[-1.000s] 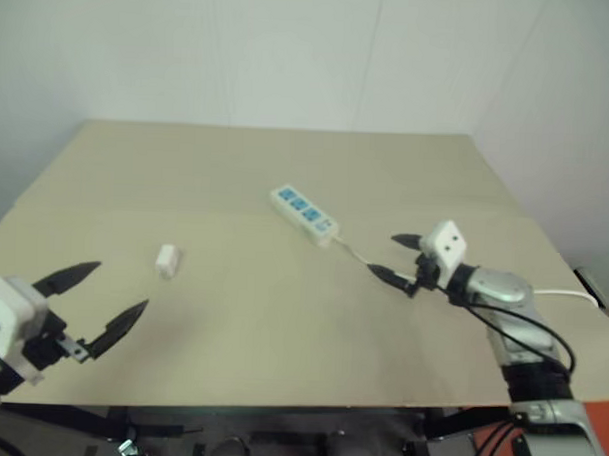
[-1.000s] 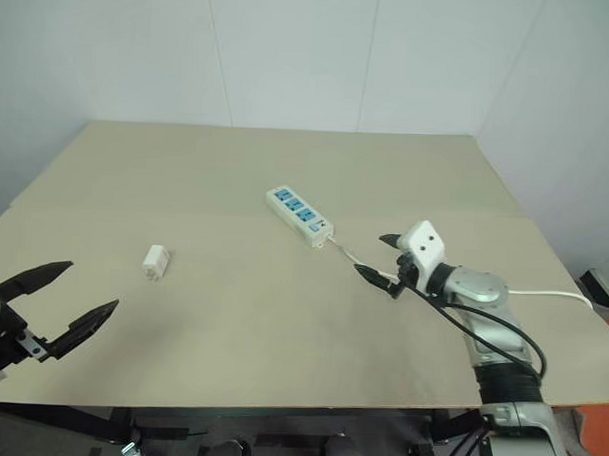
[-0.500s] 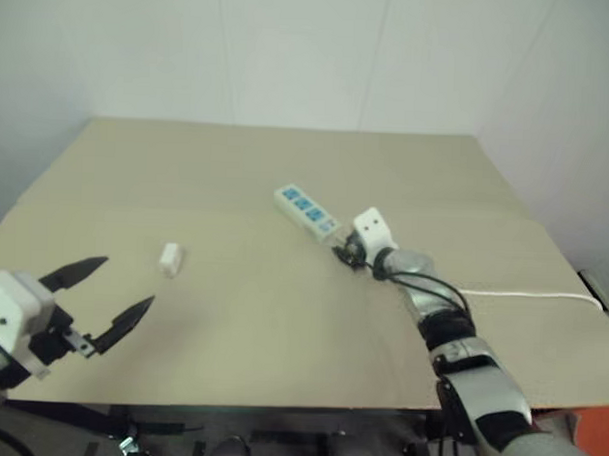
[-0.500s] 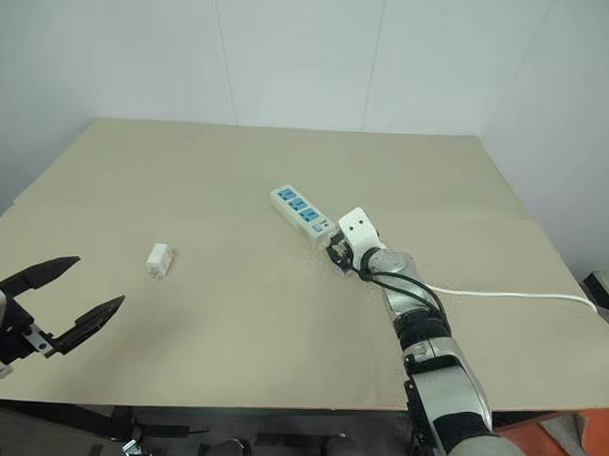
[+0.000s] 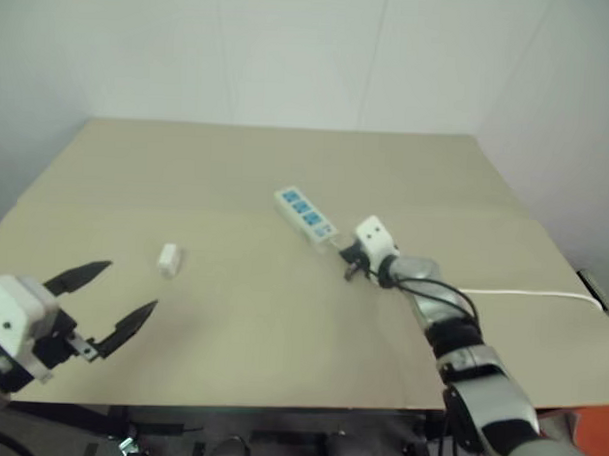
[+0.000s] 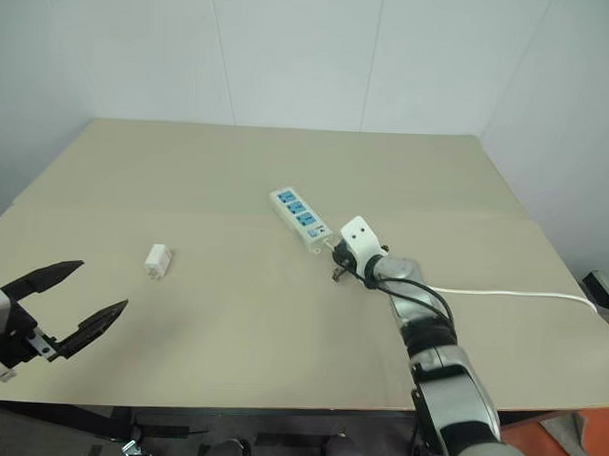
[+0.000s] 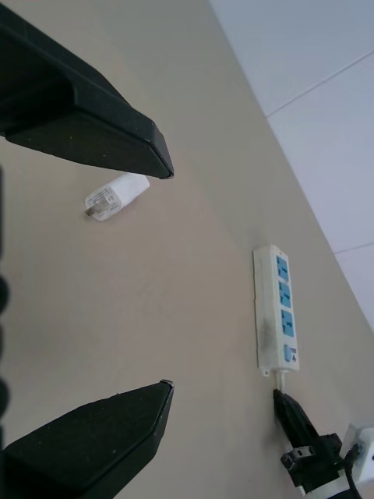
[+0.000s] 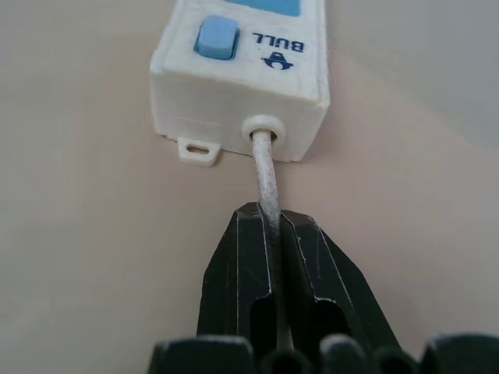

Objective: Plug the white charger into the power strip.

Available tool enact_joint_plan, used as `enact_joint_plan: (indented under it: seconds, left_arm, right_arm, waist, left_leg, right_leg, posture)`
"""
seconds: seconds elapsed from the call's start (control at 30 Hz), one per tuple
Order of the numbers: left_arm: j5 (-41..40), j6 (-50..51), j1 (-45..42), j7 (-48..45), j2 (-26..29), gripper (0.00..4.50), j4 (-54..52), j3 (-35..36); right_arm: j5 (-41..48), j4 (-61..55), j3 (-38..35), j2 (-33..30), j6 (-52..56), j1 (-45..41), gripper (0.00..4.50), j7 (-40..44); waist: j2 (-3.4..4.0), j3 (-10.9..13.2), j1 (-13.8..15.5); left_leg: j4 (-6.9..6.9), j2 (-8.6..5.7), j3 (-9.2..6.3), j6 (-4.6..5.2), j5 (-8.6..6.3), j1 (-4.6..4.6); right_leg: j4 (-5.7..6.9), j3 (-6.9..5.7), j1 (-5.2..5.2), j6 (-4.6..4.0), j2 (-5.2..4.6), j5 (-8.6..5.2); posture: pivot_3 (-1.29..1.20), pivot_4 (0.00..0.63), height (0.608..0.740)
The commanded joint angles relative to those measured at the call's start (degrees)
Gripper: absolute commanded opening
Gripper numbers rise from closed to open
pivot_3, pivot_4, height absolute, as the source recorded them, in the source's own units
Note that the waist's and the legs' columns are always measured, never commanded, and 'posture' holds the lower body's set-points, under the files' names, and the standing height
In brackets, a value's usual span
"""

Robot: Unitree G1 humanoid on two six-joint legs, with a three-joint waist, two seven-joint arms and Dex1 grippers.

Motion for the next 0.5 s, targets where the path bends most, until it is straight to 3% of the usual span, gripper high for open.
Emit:
enact_joint_plan:
  seconds: [0.03,0.2,0.37,0.5]
  left_arm:
    - [-0.94,-0.61,-0.47,-0.04,0.82,4.5,-1.28,-0.1]
    - [-0.74,-0.57,-0.93,-0.48,1.51,4.5,-0.17,-0.07]
    - [-0.61,-0.58,-1.99,-0.81,2.32,4.5,0.91,-0.69]
    - [-0.54,-0.59,-3.31,-1.0,2.77,4.5,1.51,-1.86]
  right_arm:
    - [3.71,-12.7,-0.45,-3.04,-0.82,5.46,0.02,6.01]
    - [8.58,-25.83,-1.23,-10.11,-0.19,15.41,0.02,14.9]
    - [11.18,-28.35,-2.21,-13.75,-1.99,19.23,0.02,18.35]
    - [11.1,-26.77,-2.68,-12.69,-2.17,18.14,1.21,15.74]
  waist:
    - [0.0,0.0,0.0]
    - [0.0,0.0,0.11]
    - [-0.01,0.0,-0.13]
    - [-0.02,-0.01,0.0]
  left_leg:
    - [0.01,0.01,0.0,0.0,0.0,0.02]
    - [0.02,0.0,0.0,0.0,0.0,0.04]
    - [0.01,0.01,0.03,0.0,0.0,0.16]
    - [0.02,0.0,0.04,0.0,0.0,0.14]
  right_leg:
    - [0.0,0.0,0.01,0.08,0.0,-0.05]
    - [0.0,0.01,0.04,0.25,-0.01,-0.15]
    - [0.01,0.04,0.07,0.27,0.0,-0.14]
    - [0.01,0.04,0.07,0.28,0.0,-0.14]
  posture:
    - [0.0,0.15,0.74]
    - [0.0,0.15,0.74]
    - [0.0,0.15,0.74]
    - [0.0,0.15,0.74]
